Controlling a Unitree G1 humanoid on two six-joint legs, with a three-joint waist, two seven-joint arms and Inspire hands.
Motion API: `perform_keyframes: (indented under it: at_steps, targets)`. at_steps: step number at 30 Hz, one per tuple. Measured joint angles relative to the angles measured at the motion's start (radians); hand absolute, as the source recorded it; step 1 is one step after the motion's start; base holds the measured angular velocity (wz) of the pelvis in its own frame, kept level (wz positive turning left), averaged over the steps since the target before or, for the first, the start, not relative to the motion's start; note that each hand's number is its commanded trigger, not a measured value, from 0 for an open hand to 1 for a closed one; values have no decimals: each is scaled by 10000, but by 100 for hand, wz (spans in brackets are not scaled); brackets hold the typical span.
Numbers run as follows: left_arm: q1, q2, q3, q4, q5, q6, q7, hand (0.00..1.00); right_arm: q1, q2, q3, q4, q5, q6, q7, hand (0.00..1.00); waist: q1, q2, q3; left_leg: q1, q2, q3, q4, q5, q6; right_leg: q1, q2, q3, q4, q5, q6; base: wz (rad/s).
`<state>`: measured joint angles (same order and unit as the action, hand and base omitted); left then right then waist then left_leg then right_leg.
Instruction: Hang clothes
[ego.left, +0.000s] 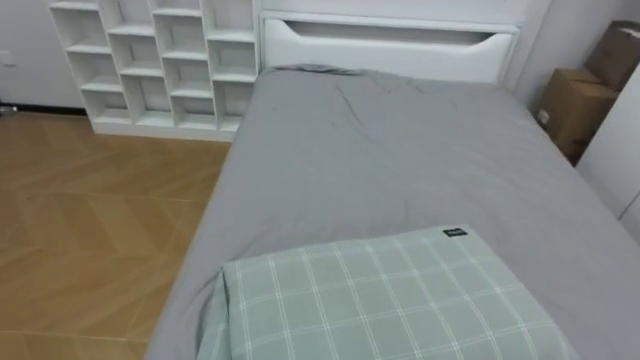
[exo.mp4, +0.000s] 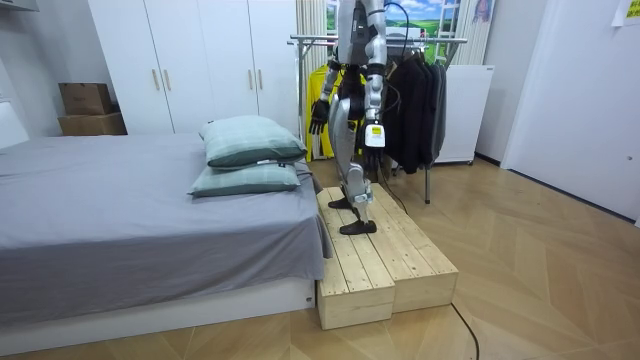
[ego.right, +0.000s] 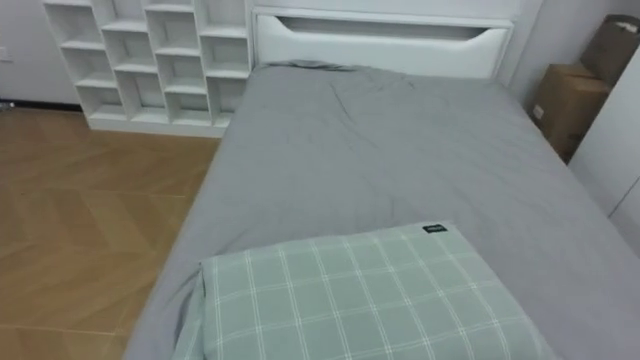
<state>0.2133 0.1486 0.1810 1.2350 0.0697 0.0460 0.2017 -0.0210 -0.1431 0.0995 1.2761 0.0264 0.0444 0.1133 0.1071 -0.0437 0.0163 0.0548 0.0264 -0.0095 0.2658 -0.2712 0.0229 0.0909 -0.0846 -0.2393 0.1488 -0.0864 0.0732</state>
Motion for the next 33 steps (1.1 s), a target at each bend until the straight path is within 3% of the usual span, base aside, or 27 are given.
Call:
perform_keyframes:
  at_steps: [2,5,13,20,23,27,33]
  targets:
    - [-2,-86,-118,-41,8,48,56,0,41,-6,199,13,37,5,-19,0,33,-97,-12,-1,-1,-3,12,-2,0,1,19,208,1,0,0,0]
    - [-158,-74,-186,-103,0,194,43,0,35,-8,324,74,153,-3,6,0,3,-102,-29,-73,-17,-119,52,2,-3,2,15,160,1,2,-1,11]
    - [-258,-73,-310,-732,-29,48,-21,0,194,-3,91,195,585,-228,332,0,-436,-6,-79,-83,-36,-350,54,78,-81,161,34,117,-107,-22,-7,7]
    - [-296,-244,-508,-1011,-20,-21,-432,0,549,-4,-235,185,1408,-241,538,0,-541,98,-112,-75,21,-371,-5,139,-154,165,131,415,-154,-53,-48,1]
    - [-272,-251,-639,-964,-223,-10,-815,0,729,-14,-488,186,1779,-235,542,0,-588,234,-165,-15,39,-378,-50,156,-181,213,155,474,-157,-53,-49,0]
    - [-166,-223,-675,-939,-353,144,-1400,0,814,-7,-816,166,2013,-200,735,0,-775,350,-145,108,45,-378,-300,240,-238,223,153,478,-157,-78,-88,0]
    - [-141,-181,-672,-726,-417,215,-1783,0,805,-20,-929,154,2080,11,731,0,-813,348,-130,132,54,-367,-324,285,-312,232,161,478,-156,-281,-154,0]
